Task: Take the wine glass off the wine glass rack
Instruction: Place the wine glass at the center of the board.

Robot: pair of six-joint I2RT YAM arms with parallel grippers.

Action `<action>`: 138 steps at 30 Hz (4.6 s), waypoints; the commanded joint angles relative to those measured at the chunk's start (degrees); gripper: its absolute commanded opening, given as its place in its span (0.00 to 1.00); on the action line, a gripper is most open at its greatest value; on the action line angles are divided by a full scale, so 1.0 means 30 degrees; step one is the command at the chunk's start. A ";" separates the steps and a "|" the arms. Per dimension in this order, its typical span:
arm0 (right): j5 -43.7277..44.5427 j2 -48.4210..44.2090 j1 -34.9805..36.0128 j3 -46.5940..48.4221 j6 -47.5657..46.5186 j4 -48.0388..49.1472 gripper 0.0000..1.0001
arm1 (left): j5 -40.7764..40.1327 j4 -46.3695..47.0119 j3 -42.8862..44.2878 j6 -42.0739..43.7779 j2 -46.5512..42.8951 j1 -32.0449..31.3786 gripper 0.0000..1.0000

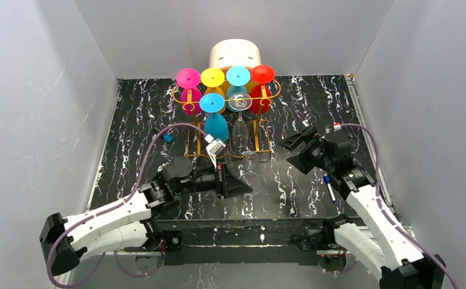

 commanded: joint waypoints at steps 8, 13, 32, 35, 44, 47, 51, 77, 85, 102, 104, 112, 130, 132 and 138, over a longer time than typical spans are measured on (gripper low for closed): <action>-0.8713 0.2735 -0.2501 0.0912 -0.3627 0.5133 0.99 | 0.2801 0.2209 0.0753 -0.0707 0.0514 -0.0008 0.00; -1.6614 0.6070 -0.5522 -0.0059 -0.1412 0.9732 0.99 | 0.1429 0.0992 0.0412 0.1757 -0.0207 0.0128 0.00; -1.7926 0.6944 -0.5715 0.0217 -0.6076 1.0917 0.99 | 1.6651 1.1231 0.0485 0.1117 0.4798 0.5607 0.00; -1.8014 0.7026 -0.5827 0.1025 -0.7360 0.9772 0.99 | 1.7444 1.1104 0.0197 0.1308 0.4925 0.5602 0.00; -2.1150 0.7707 -0.5926 0.1784 -0.6262 1.0890 0.92 | 1.6191 0.2493 0.0602 0.9686 0.1912 0.5630 0.00; -2.1862 0.7688 -0.5952 0.1987 -0.7156 0.9427 0.90 | 1.6024 -0.0275 0.1449 1.1987 0.2030 0.5626 0.00; -2.3427 0.7818 -0.5899 0.1879 -0.6495 1.0168 0.83 | 1.6266 -0.0998 0.1680 1.3353 0.2151 0.5633 0.00; -2.4688 1.0323 -0.5208 0.4635 -0.8625 0.4285 0.75 | 1.7500 -0.9947 0.4490 2.1696 0.2484 0.5630 0.00; -2.6674 1.0870 -0.3255 0.5690 -1.1500 0.0469 0.65 | 1.7675 -1.0019 0.4992 2.2158 0.3632 0.5635 0.00; -2.7398 1.0222 -0.2598 0.6372 -1.2949 -0.2612 0.41 | 1.3664 -1.4852 0.6024 2.7208 0.4000 0.5683 0.00; -2.7377 1.0018 -0.2492 0.6307 -1.2937 -0.2732 0.39 | 1.3455 -1.5183 0.5906 2.7440 0.4087 0.5677 0.00; -2.6663 0.9504 -0.1925 0.6589 -1.2988 -0.3126 0.37 | 1.2425 -1.5412 0.5917 2.7664 0.4093 0.5686 0.00; -2.4096 0.8301 -0.1594 0.5038 -0.9420 0.1549 0.01 | 1.0554 -1.5283 0.5562 2.6064 0.3343 0.5696 0.22; -2.3742 0.8172 -0.1609 0.5050 -0.9216 0.1777 0.01 | 1.0325 -1.5258 0.5426 2.5863 0.3062 0.5681 0.35; -2.2674 0.7522 -0.1591 0.5219 -0.8843 0.2081 0.01 | 0.9682 -1.5452 0.4711 2.5626 0.1843 0.5724 0.58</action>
